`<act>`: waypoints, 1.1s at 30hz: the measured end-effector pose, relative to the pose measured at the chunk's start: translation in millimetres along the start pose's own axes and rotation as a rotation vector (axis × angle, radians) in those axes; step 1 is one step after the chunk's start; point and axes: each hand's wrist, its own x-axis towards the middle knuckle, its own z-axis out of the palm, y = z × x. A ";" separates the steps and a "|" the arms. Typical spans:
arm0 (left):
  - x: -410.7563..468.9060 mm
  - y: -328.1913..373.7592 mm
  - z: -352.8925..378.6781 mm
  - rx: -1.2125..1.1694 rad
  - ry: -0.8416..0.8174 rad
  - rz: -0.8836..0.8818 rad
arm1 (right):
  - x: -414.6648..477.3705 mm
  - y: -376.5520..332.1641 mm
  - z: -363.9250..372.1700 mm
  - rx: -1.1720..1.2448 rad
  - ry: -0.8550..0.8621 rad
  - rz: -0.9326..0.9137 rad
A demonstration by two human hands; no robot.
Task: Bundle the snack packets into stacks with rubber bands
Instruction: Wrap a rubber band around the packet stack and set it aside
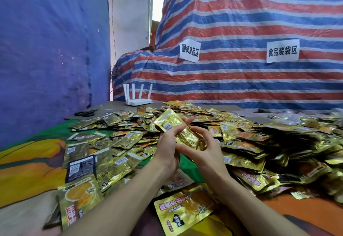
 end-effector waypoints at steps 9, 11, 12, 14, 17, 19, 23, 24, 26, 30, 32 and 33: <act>4.9 3.6 -3.5 -0.105 -0.124 -0.037 | 6.4 -3.4 -5.6 0.143 -0.069 0.173; 3.9 3.7 -6.3 -0.117 -0.159 -0.056 | 7.5 -6.6 -7.6 0.151 -0.064 0.142; 3.4 2.9 -7.8 -0.106 -0.165 -0.071 | 6.9 -7.9 -8.4 0.119 -0.077 0.122; 2.8 1.1 -9.0 -0.064 -0.165 -0.087 | 6.6 -8.3 -9.7 0.041 -0.101 0.106; 2.4 0.6 -9.2 0.004 -0.169 -0.112 | 10.2 -10.2 -16.2 0.004 -0.101 0.157; 0.9 1.3 -8.6 0.073 -0.179 -0.127 | 11.5 -16.4 -22.6 -0.007 -0.107 0.188; -2.0 -1.3 -3.8 0.168 -0.129 -0.073 | 15.0 -35.3 -37.2 -0.177 -0.093 0.119; -2.8 -1.5 -1.9 0.195 -0.105 -0.042 | 17.5 -41.6 -43.4 -0.263 -0.080 0.087; -5.1 -1.1 2.0 0.268 -0.073 0.008 | 26.3 -54.8 -60.4 -0.464 -0.040 0.025; -3.8 -2.4 -2.0 0.338 0.024 0.042 | 50.4 -73.6 -95.0 -0.845 0.051 -0.053; -3.3 -3.4 -2.5 0.378 0.047 0.057 | 62.1 -73.9 -105.3 -1.000 0.098 -0.077; -2.8 -3.9 -2.7 0.403 0.055 0.070 | 66.8 -71.1 -109.2 -1.050 0.106 -0.077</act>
